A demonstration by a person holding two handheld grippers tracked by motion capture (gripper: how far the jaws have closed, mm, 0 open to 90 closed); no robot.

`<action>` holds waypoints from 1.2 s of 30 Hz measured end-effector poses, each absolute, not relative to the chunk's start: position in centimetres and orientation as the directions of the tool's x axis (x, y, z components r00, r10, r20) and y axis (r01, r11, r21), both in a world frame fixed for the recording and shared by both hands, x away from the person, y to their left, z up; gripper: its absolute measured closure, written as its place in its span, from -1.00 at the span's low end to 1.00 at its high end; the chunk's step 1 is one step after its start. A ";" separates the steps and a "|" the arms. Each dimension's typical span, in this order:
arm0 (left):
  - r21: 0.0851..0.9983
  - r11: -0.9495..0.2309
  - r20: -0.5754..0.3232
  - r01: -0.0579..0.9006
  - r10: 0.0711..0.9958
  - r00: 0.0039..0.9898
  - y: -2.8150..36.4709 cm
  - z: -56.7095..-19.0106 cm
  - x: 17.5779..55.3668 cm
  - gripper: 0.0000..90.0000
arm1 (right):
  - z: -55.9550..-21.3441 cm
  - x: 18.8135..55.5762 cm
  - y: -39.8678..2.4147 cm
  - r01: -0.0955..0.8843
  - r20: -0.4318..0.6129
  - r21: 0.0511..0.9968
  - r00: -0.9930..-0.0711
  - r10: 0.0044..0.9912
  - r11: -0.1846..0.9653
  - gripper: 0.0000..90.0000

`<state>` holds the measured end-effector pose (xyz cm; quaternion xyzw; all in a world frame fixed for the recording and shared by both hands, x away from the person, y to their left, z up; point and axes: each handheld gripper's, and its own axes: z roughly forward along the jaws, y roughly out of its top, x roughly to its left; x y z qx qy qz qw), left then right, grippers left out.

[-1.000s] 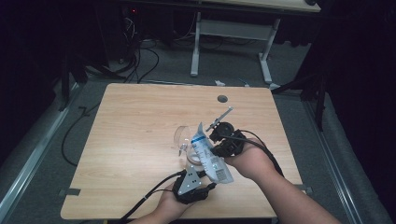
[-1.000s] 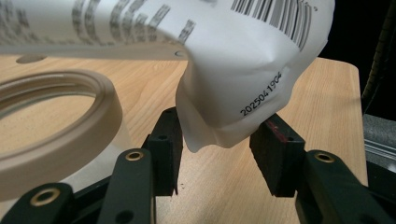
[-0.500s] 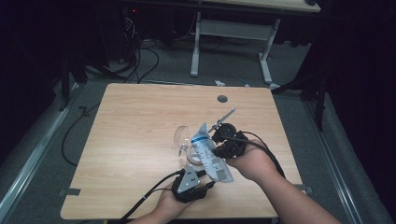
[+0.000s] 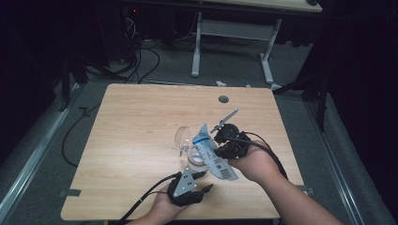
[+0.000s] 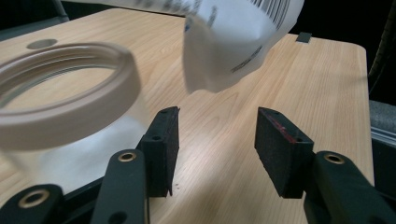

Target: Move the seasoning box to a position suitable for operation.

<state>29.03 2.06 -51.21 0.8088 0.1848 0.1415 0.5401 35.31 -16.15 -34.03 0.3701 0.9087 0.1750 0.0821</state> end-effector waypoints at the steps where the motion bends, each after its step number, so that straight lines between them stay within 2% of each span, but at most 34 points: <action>1: 0.926 -0.351 0.036 0.142 0.456 0.889 2.5 -51.1 29.1 0.11 | -34.0 35.3 -16.2 0.645 -0.018 0.379 -0.711 0.703 0.663 1.00; 11: 0.929 -0.317 0.017 0.193 0.555 0.832 8.6 -51.1 30.6 0.09 | -34.5 35.2 -16.8 0.648 -0.017 0.387 -0.706 0.708 0.656 1.00; 17: 0.938 -0.275 0.027 0.210 0.662 0.749 12.9 -51.4 32.6 0.10 | -35.0 35.1 -18.0 0.661 -0.018 0.391 -0.690 0.723 0.640 1.00; 22: 0.940 -0.217 -0.029 0.262 0.716 0.698 15.4 -51.2 34.0 0.09 | -35.6 35.2 -19.2 0.672 -0.017 0.399 -0.674 0.738 0.623 1.00; 36: 0.933 -0.197 -0.050 0.301 0.758 0.650 17.1 -51.5 35.0 0.09 | -37.8 35.9 -23.4 0.716 -0.024 0.413 -0.610 0.792 0.563 1.00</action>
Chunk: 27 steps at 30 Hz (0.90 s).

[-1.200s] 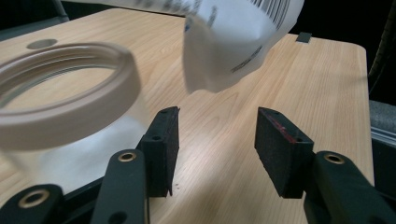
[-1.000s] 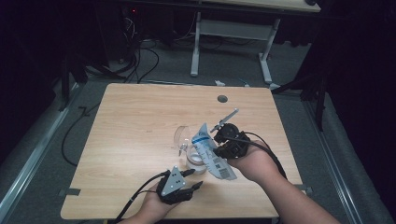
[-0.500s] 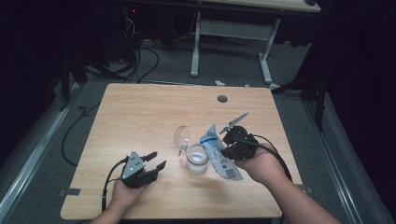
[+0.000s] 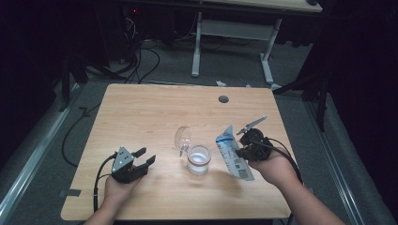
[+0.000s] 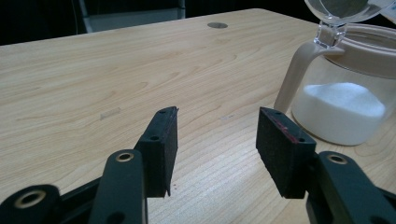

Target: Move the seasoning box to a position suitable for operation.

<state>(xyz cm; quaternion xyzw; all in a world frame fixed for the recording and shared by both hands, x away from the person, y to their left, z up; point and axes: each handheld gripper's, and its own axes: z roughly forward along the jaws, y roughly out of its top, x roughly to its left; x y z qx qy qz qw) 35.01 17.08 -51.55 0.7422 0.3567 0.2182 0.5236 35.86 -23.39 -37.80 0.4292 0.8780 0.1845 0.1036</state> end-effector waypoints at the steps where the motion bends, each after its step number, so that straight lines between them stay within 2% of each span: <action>1: 0.933 -0.197 -0.048 0.300 0.760 0.648 17.1 -51.5 35.0 0.09 | -38.0 35.9 -23.7 0.719 -0.023 0.415 -0.604 0.796 0.557 1.00; 17: 0.930 -0.194 -0.055 0.311 0.764 0.643 17.4 -51.8 35.2 0.09 | -39.9 37.0 -27.7 0.765 -0.028 0.420 -0.527 0.849 0.489 1.00; 27: 0.926 -0.195 -0.060 0.322 0.768 0.637 17.4 -52.1 35.3 0.09 | -40.0 36.6 -29.3 0.736 -0.007 0.529 -0.493 0.870 0.422 1.00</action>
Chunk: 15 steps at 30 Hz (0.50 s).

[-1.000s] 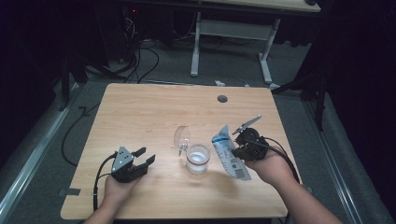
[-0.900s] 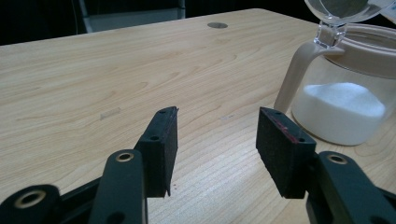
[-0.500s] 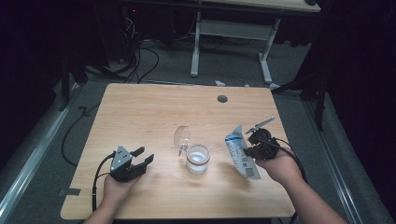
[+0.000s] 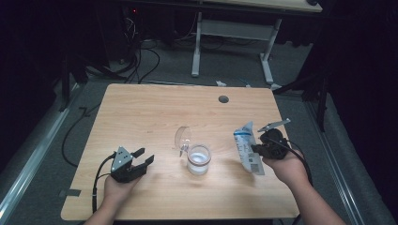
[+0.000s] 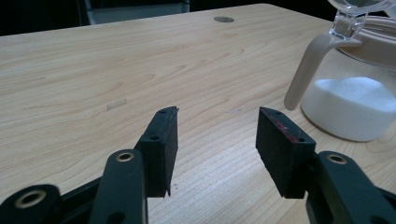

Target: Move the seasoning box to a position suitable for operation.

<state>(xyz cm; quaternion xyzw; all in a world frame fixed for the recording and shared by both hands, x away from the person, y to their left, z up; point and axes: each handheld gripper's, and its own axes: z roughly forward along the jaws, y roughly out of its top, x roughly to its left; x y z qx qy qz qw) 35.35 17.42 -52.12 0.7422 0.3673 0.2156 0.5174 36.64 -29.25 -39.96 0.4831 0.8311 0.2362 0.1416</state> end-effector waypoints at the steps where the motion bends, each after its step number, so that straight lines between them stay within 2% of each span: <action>1: 0.926 -0.195 -0.060 0.323 0.769 0.636 17.4 -52.1 35.4 0.09 | -39.8 36.6 -29.5 0.731 0.000 0.544 -0.490 0.871 0.411 1.00; 15: 0.923 -0.194 -0.061 0.332 0.779 0.624 17.5 -52.3 35.5 0.09 | -41.8 35.8 -30.5 0.698 0.015 0.619 -0.469 0.883 0.360 1.00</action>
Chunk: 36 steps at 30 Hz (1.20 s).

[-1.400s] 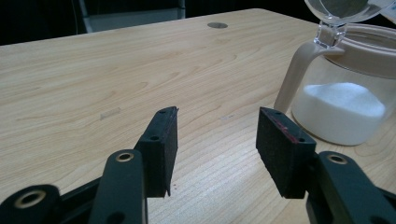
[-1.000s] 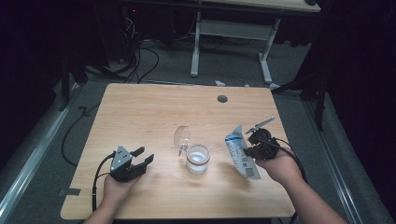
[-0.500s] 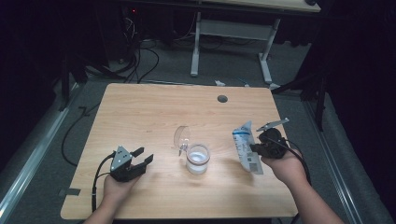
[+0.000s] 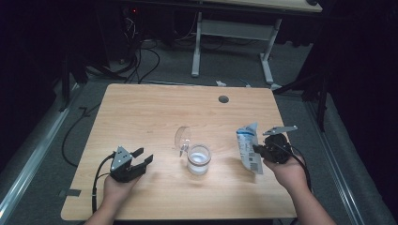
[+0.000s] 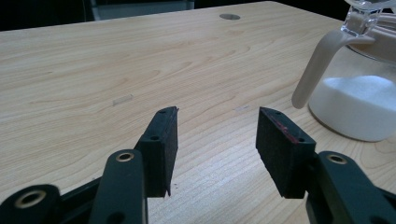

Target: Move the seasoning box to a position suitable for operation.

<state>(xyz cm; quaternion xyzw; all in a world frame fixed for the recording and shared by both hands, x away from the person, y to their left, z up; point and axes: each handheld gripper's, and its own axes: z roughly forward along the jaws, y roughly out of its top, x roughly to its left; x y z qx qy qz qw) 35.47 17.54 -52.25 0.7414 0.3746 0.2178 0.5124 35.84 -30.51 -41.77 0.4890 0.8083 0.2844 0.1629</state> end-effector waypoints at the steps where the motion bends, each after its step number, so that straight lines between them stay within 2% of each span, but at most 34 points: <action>1: 0.923 -0.194 -0.062 0.333 0.779 0.624 17.5 -52.3 35.5 0.09 | -42.0 35.8 -30.6 0.696 0.015 0.623 -0.466 0.885 0.356 1.00; 28: 0.918 -0.208 -0.055 0.338 0.777 0.627 17.4 -52.3 35.5 0.08 | -45.2 32.8 -30.4 0.556 0.065 0.803 -0.439 0.896 0.214 1.00; 36: 0.915 -0.251 -0.003 0.315 0.778 0.628 17.0 -52.1 35.2 0.07 | -46.0 32.1 -30.6 0.509 0.084 0.844 -0.432 0.898 0.166 1.00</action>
